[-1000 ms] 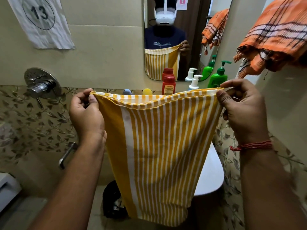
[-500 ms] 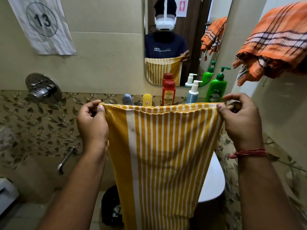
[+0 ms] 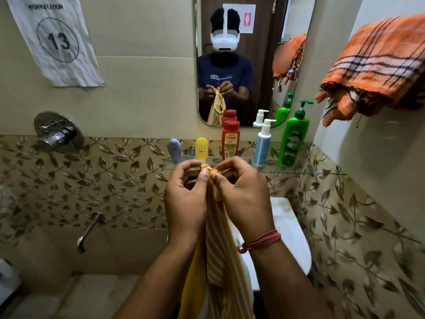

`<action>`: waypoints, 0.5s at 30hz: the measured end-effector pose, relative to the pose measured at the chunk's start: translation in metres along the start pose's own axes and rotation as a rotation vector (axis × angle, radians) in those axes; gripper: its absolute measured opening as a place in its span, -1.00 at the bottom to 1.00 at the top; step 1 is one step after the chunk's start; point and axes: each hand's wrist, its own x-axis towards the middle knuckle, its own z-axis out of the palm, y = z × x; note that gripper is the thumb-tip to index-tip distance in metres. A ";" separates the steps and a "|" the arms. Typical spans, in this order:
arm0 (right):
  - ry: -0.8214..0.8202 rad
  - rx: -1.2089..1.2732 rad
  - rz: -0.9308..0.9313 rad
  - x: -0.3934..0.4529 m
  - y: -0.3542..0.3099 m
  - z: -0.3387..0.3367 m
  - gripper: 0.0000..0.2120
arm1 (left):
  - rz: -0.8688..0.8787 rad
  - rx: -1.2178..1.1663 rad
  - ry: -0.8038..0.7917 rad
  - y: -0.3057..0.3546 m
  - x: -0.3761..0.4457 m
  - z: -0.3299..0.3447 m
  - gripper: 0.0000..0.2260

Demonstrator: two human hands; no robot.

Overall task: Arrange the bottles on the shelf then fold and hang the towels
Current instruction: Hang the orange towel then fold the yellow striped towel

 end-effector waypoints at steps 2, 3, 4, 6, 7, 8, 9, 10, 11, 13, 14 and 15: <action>-0.008 0.053 0.046 -0.004 -0.001 0.002 -0.82 | 0.028 -0.009 -0.007 -0.001 -0.002 -0.002 -0.83; -0.016 0.074 0.069 -0.006 -0.001 0.002 -0.77 | 0.036 -0.009 -0.013 -0.001 -0.003 -0.002 -0.83; -0.028 0.102 0.097 -0.009 -0.002 0.003 -0.72 | 0.039 -0.007 -0.018 -0.002 -0.004 -0.004 -0.83; -0.054 0.220 0.180 -0.013 -0.004 0.005 -0.66 | 0.040 -0.013 -0.029 -0.003 -0.006 -0.005 -0.82; -0.073 0.304 0.228 -0.016 -0.004 0.007 -0.63 | 0.039 -0.020 -0.042 -0.004 -0.007 -0.007 -0.81; -0.097 0.384 0.266 -0.019 -0.004 0.009 -0.61 | 0.035 -0.025 -0.062 -0.005 -0.008 -0.008 -0.80; -0.116 0.438 0.283 -0.022 -0.004 0.011 -0.59 | 0.025 -0.026 -0.089 -0.007 -0.008 -0.010 -0.78; -0.130 0.457 0.286 -0.025 -0.003 0.013 -0.58 | 0.014 -0.023 -0.121 -0.009 -0.008 -0.011 -0.75; -0.141 0.466 0.279 -0.028 -0.002 0.014 -0.56 | 0.004 -0.024 -0.151 -0.010 -0.008 -0.013 -0.73; -0.168 0.476 0.270 -0.032 0.000 0.015 -0.53 | -0.009 -0.027 -0.179 -0.014 -0.007 -0.016 -0.70; -0.203 0.502 0.280 -0.034 0.001 0.014 -0.52 | -0.012 -0.024 -0.178 -0.016 -0.005 -0.018 -0.70; -0.250 0.542 0.294 -0.033 0.003 0.012 -0.51 | -0.017 -0.021 -0.169 -0.016 -0.004 -0.019 -0.71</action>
